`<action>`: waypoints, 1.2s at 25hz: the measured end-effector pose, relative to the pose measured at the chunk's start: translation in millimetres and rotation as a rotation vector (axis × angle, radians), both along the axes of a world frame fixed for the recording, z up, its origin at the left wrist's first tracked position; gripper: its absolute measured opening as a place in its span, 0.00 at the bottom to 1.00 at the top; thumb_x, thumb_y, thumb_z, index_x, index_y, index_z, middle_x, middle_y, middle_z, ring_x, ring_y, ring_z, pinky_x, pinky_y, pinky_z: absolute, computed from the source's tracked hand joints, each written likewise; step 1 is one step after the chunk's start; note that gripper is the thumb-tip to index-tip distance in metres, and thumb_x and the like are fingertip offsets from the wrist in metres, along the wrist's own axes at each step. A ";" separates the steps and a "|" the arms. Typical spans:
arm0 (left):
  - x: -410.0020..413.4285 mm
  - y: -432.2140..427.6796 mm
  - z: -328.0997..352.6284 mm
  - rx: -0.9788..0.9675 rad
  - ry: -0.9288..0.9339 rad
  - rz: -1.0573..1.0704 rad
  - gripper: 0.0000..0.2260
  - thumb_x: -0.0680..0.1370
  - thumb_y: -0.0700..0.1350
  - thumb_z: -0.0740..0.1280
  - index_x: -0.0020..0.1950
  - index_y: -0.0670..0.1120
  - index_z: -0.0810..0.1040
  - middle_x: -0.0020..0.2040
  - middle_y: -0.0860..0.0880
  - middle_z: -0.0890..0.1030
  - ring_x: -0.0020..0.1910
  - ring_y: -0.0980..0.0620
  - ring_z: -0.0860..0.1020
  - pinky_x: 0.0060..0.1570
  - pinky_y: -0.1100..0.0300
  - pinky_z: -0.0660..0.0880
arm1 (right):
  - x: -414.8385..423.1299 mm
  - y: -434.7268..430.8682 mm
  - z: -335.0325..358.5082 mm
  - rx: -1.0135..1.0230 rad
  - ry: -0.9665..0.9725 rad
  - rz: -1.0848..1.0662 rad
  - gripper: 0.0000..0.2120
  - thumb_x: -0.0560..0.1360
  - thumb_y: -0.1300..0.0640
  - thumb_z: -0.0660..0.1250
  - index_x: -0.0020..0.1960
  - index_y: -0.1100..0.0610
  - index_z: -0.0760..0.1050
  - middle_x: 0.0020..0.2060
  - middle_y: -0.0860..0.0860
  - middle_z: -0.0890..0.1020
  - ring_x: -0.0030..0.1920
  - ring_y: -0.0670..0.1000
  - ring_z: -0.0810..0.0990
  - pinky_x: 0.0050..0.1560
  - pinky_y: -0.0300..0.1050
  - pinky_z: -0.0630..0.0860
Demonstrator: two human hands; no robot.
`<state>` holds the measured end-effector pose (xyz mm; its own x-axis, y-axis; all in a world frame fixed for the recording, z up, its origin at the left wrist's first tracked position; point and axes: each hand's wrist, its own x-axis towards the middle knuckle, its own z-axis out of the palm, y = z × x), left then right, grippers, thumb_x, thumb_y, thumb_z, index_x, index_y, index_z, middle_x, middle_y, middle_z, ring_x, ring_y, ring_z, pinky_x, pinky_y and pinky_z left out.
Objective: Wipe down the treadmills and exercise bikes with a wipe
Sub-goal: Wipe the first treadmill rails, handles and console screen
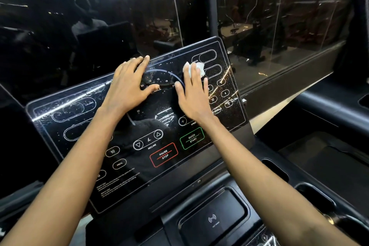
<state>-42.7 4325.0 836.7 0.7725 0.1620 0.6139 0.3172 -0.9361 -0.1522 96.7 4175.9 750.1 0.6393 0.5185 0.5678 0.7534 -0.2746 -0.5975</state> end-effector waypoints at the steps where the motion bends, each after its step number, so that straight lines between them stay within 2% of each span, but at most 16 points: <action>1: -2.2 1.0 0.1 -0.005 -0.004 0.005 0.38 0.77 0.62 0.68 0.81 0.47 0.59 0.76 0.44 0.66 0.76 0.45 0.62 0.77 0.48 0.53 | 6.7 4.1 8.0 0.013 0.023 -0.032 0.31 0.84 0.42 0.46 0.82 0.54 0.42 0.81 0.54 0.44 0.80 0.52 0.40 0.79 0.59 0.39; 3: -5.8 2.9 -0.3 -0.007 -0.014 0.006 0.38 0.77 0.62 0.68 0.81 0.48 0.59 0.76 0.44 0.67 0.76 0.45 0.63 0.77 0.48 0.54 | 12.6 14.6 24.1 0.023 0.039 -0.047 0.32 0.84 0.42 0.48 0.82 0.55 0.42 0.81 0.55 0.44 0.80 0.53 0.40 0.79 0.60 0.40; 8: -11.8 4.8 -1.1 -0.021 -0.028 0.008 0.38 0.77 0.60 0.69 0.81 0.46 0.60 0.75 0.45 0.67 0.75 0.46 0.63 0.77 0.48 0.53 | 12.4 20.6 38.0 -0.002 -0.150 0.051 0.30 0.84 0.43 0.48 0.82 0.52 0.44 0.81 0.51 0.46 0.80 0.49 0.41 0.79 0.58 0.40; 12: -16.6 4.6 -4.7 -0.011 -0.043 0.026 0.37 0.77 0.60 0.68 0.80 0.45 0.60 0.75 0.45 0.67 0.76 0.45 0.63 0.77 0.48 0.53 | -5.3 13.7 8.7 0.025 -0.116 0.005 0.30 0.84 0.44 0.47 0.82 0.53 0.44 0.81 0.51 0.46 0.80 0.49 0.41 0.79 0.55 0.40; 15: -18.6 3.8 -4.0 -0.021 -0.036 0.048 0.37 0.77 0.61 0.68 0.81 0.46 0.60 0.75 0.44 0.67 0.76 0.44 0.63 0.77 0.47 0.53 | -1.7 21.8 22.2 0.014 -0.155 0.027 0.29 0.84 0.44 0.47 0.82 0.52 0.45 0.81 0.51 0.47 0.80 0.49 0.43 0.79 0.56 0.42; 18: -25.7 4.3 -4.3 -0.040 -0.055 0.104 0.36 0.77 0.62 0.68 0.80 0.50 0.60 0.74 0.43 0.69 0.75 0.43 0.64 0.77 0.46 0.53 | 4.3 27.0 35.5 0.053 -0.110 -0.040 0.29 0.84 0.45 0.47 0.82 0.53 0.46 0.81 0.52 0.49 0.81 0.51 0.45 0.79 0.59 0.45; 20: -30.3 4.3 -4.8 -0.040 -0.067 0.138 0.36 0.77 0.63 0.68 0.80 0.50 0.61 0.73 0.42 0.70 0.75 0.43 0.64 0.77 0.46 0.53 | -14.6 28.3 23.5 0.033 -0.171 -0.008 0.31 0.84 0.45 0.49 0.82 0.55 0.47 0.81 0.53 0.49 0.81 0.52 0.45 0.79 0.59 0.46; 23: -31.3 4.3 -3.3 -0.041 -0.032 0.148 0.36 0.77 0.62 0.67 0.81 0.51 0.59 0.73 0.43 0.69 0.74 0.43 0.64 0.76 0.46 0.54 | -31.9 23.2 1.7 -0.008 -0.287 0.078 0.31 0.83 0.45 0.52 0.82 0.53 0.46 0.81 0.51 0.49 0.81 0.50 0.45 0.79 0.58 0.45; 28: -41.0 5.6 -0.1 -0.079 -0.016 0.166 0.37 0.77 0.62 0.67 0.81 0.50 0.58 0.74 0.46 0.68 0.75 0.45 0.63 0.76 0.47 0.50 | -4.2 37.1 33.8 0.055 -0.147 -0.010 0.31 0.83 0.45 0.51 0.82 0.54 0.46 0.81 0.53 0.49 0.81 0.52 0.46 0.79 0.60 0.46; 30: -45.8 6.2 -0.4 -0.078 -0.022 0.175 0.37 0.77 0.62 0.67 0.81 0.50 0.58 0.73 0.46 0.68 0.75 0.45 0.63 0.76 0.46 0.51 | -16.0 41.0 37.5 0.040 -0.204 0.056 0.32 0.83 0.45 0.52 0.82 0.55 0.45 0.81 0.54 0.48 0.81 0.53 0.44 0.79 0.59 0.45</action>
